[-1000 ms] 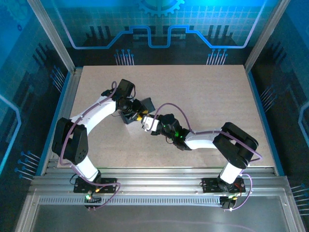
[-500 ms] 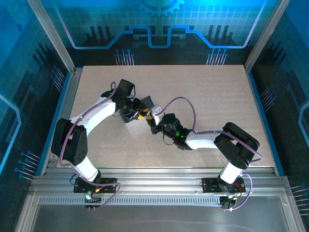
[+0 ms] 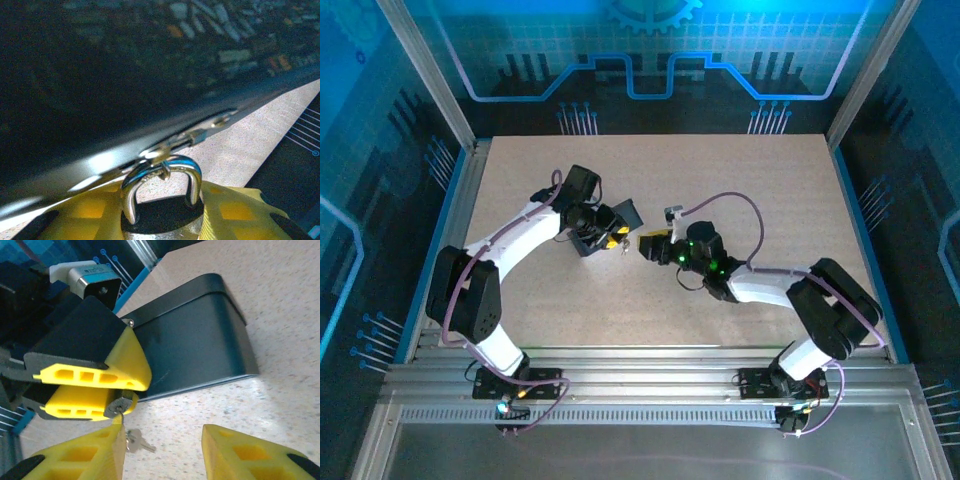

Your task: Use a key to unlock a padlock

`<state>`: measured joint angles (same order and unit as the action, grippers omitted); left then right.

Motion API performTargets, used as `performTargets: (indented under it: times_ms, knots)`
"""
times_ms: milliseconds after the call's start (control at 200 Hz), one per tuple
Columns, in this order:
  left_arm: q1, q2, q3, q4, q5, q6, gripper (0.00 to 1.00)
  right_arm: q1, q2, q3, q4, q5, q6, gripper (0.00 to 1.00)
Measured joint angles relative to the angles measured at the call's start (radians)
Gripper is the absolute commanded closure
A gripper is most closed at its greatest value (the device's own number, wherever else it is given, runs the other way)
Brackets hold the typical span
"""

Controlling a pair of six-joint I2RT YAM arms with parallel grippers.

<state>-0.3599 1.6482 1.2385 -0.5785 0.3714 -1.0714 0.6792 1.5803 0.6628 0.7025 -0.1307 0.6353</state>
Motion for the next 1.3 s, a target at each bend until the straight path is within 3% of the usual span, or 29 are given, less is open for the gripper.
performTargets:
  times_ms: [235,545,655,795,865,980,1151,1301]
  knots:
    - [0.000,0.000,0.000,0.000,0.000,0.000,1.00,0.001,0.108,0.041,0.085,-0.129,0.093,0.51]
    - [0.000,0.000,0.000,0.000,0.000,0.000,1.00,0.010,0.192,0.096,0.140,-0.166,0.157,0.51]
    - [0.000,0.000,0.000,0.000,0.000,0.000,1.00,0.014,0.216,0.116,0.157,-0.166,0.182,0.58]
    - [0.000,-0.001,0.000,0.001,-0.003,0.000,1.00,0.014,0.243,0.138,0.173,-0.173,0.205,0.81]
    - [0.003,-0.002,0.000,0.000,-0.010,0.004,0.78,0.019,0.243,0.145,0.167,-0.177,0.208,0.86]
    - [0.011,-0.011,0.000,-0.014,-0.014,0.031,0.55,0.021,0.237,0.158,0.132,-0.180,0.187,0.88]
    - [0.054,-0.090,-0.008,-0.045,-0.024,0.061,0.44,0.007,0.201,0.161,0.004,-0.178,0.107,0.89]
    - [0.109,-0.155,-0.015,-0.055,-0.035,0.079,0.40,-0.009,0.168,0.161,-0.082,-0.193,0.062,0.90]
